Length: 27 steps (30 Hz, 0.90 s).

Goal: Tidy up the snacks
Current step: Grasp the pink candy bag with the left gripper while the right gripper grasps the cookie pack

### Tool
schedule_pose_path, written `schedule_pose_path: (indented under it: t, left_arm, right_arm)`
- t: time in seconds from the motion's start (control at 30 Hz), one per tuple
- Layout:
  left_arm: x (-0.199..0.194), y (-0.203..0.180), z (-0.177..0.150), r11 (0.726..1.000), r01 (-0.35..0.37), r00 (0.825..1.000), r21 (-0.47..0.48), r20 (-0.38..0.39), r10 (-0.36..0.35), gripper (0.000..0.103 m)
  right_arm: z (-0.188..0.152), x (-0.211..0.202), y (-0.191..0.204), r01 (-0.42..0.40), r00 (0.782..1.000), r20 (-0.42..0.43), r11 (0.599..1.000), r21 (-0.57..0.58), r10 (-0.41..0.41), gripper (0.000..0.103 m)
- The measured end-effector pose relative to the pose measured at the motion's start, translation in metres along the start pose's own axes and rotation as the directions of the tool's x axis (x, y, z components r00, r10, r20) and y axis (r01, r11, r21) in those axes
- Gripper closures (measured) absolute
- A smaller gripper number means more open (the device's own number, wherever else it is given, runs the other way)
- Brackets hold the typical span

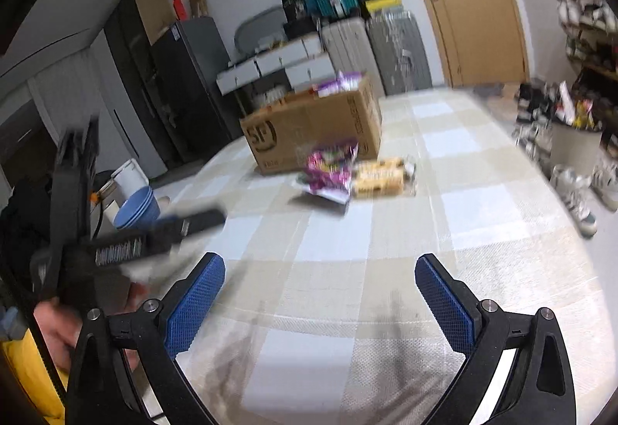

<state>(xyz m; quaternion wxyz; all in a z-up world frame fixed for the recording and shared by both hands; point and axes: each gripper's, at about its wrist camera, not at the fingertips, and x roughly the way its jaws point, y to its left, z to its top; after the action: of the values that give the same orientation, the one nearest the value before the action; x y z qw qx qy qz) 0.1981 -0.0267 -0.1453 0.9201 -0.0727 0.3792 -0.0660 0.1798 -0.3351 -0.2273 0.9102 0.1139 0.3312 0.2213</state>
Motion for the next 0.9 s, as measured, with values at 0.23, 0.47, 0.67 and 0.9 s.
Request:
schedule_pose_path:
  t: [0.23,0.47,0.67,0.9]
  left_arm:
    - [0.076,-0.031,0.067,0.997,0.024,0.999,0.068,-0.033,-0.022,0.001]
    - [0.166,-0.05,0.108,0.998,0.056,0.976,0.038,-0.213,-0.047,0.003]
    - [0.21,-0.038,0.116,0.996,0.065,0.956,-0.066,-0.284,-0.081,0.024]
    - [0.219,-0.03,0.127,0.99,0.119,0.959,-0.082,-0.25,-0.136,0.051]
  right_arm:
    - [0.007,0.013,-0.022,-0.001,1.0,-0.021,0.998,0.055,0.002,0.002]
    - [0.013,0.016,-0.042,0.007,1.0,-0.019,0.995,0.098,-0.005,0.002]
    - [0.015,0.019,-0.052,0.01,1.0,-0.028,0.993,0.121,-0.007,0.002]
    - [0.016,0.02,-0.05,0.018,1.0,-0.024,0.993,0.114,-0.016,0.002]
